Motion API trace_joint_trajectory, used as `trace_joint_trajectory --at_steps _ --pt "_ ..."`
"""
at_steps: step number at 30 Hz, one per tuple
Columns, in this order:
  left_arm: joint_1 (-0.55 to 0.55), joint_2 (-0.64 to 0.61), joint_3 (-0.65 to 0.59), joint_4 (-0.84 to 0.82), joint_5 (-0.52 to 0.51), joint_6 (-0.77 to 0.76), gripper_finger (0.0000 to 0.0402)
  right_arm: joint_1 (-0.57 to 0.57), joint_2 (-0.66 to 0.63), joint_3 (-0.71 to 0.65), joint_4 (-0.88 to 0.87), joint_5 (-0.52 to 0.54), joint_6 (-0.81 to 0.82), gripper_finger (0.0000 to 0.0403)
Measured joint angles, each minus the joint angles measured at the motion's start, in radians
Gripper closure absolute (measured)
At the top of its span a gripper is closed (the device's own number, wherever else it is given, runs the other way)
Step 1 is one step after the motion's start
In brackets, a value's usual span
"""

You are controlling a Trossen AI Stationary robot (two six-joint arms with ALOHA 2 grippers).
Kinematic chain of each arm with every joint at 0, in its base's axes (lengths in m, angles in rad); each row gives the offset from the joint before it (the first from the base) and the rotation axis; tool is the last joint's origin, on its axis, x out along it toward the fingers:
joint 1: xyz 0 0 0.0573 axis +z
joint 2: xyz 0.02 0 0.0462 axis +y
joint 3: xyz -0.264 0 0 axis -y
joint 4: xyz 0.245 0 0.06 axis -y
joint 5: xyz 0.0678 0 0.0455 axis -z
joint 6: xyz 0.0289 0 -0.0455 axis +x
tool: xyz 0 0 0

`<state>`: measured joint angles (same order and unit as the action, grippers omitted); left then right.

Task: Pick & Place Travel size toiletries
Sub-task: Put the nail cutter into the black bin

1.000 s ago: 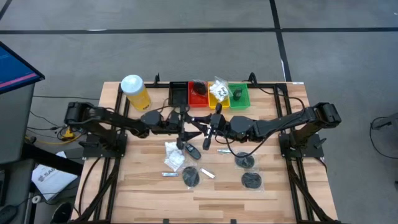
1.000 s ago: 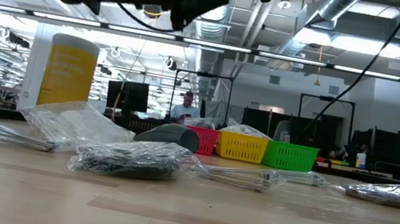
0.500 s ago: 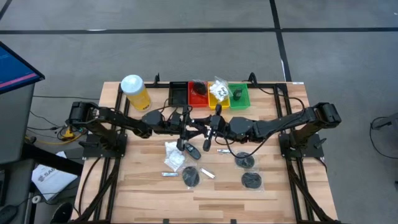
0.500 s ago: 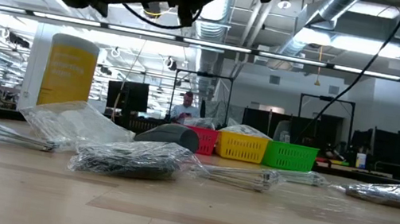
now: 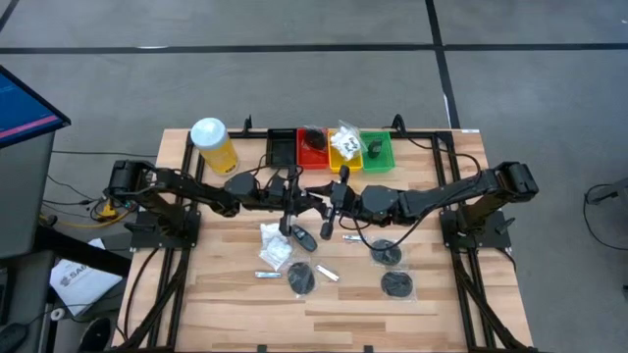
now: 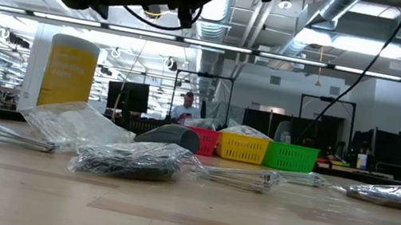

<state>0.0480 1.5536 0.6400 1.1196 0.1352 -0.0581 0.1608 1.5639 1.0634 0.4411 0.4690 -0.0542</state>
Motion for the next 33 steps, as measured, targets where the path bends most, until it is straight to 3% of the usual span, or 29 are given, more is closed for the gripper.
trace_joint_trajectory --at_steps 11,17,22,33 --pt "0.082 -0.119 -0.143 -0.008 -0.045 -0.049 0.0398 -0.009 -0.001 0.000 -0.021 0.178 -0.051 0.0265" --pt "0.151 -0.236 -0.231 -0.138 -0.190 -0.053 0.0398 -0.006 -0.001 0.000 -0.026 0.170 -0.051 0.0247" --pt "0.182 -0.251 -0.231 -0.269 -0.326 -0.058 0.0397 -0.008 -0.001 0.000 -0.030 0.170 -0.050 0.0243" --pt "0.246 -0.185 -0.129 -0.502 -0.507 -0.133 0.0397 -0.007 -0.001 0.000 -0.046 0.166 -0.042 0.0262"
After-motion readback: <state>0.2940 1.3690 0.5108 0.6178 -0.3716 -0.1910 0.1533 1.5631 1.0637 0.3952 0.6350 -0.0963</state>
